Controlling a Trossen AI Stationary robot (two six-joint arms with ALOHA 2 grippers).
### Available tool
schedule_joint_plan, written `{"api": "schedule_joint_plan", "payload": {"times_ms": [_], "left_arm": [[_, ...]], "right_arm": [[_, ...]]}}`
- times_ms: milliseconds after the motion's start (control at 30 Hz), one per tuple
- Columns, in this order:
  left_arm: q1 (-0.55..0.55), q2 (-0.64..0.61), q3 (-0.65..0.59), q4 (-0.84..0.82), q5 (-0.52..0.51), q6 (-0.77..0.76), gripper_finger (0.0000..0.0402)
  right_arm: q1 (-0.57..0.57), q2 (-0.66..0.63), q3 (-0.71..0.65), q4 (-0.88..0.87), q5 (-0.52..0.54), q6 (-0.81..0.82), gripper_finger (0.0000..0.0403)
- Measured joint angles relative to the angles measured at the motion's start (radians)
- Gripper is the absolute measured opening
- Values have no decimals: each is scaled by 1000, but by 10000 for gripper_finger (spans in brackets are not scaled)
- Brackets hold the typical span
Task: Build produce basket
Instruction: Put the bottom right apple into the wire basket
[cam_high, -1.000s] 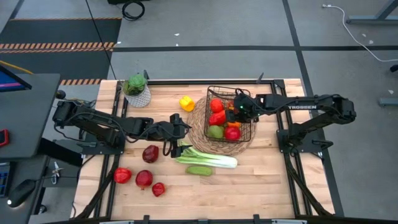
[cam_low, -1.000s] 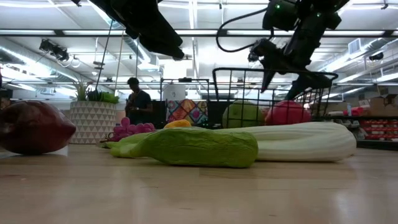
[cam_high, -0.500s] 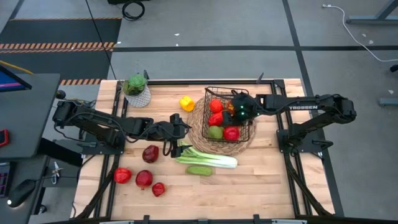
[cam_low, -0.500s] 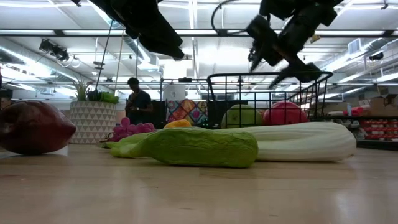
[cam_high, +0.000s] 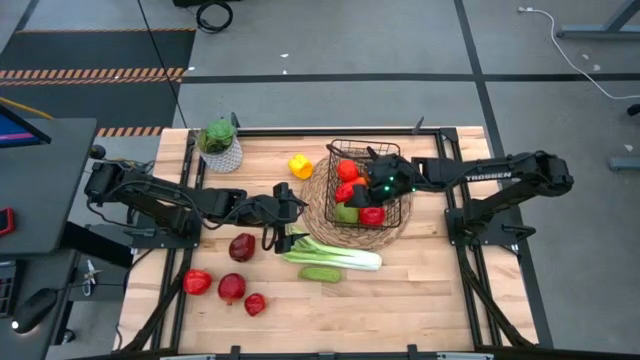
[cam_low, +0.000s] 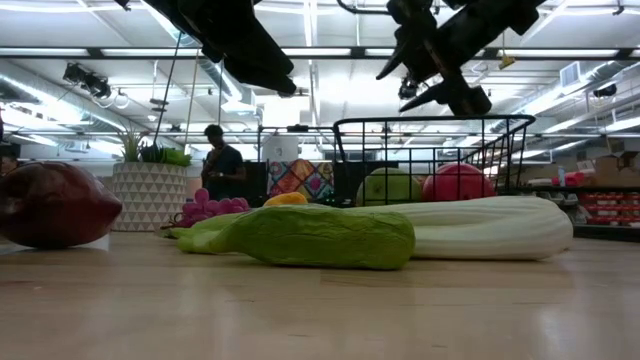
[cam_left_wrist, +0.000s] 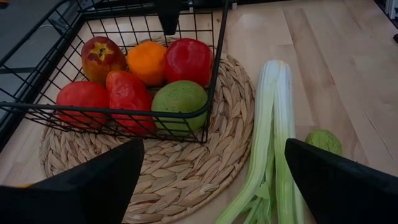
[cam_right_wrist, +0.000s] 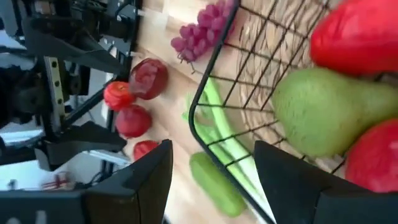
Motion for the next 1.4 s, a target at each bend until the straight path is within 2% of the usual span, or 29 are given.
{"api": "schedule_joint_plan", "payload": {"times_ms": [133, 233, 300, 400, 533, 700, 800, 1167, 1333, 1400], "left_arm": [[0, 0, 0, 0, 0, 0, 396], [0, 0, 0, 1, 0, 0, 396], [0, 0, 0, 1, 0, 0, 396], [0, 0, 0, 1, 0, 0, 396], [0, 0, 0, 1, 0, 0, 396], [0, 0, 0, 2, 0, 0, 396], [0, 0, 0, 2, 0, 0, 396], [0, 0, 0, 41, 0, -12, 396], [-6, 0, 0, 41, 1, -136, 396], [-15, 0, 0, 13, 1, -204, 396]], "right_arm": [[48, 0, 0, 52, 194, -13, 233], [81, 1, 0, 103, 306, -152, 232], [96, 1, 0, 168, 303, -327, 231], [118, 1, 0, 221, 219, -558, 232], [146, -3, 0, 241, 186, -770, 233], [218, -2, 0, 177, 363, -958, 232], [248, 0, 0, 123, 398, -1066, 233], [253, 0, 0, 217, 363, -1076, 233], [239, 0, 0, 170, 376, -1078, 233], [239, 0, -3, 171, 342, -1078, 232]]}}
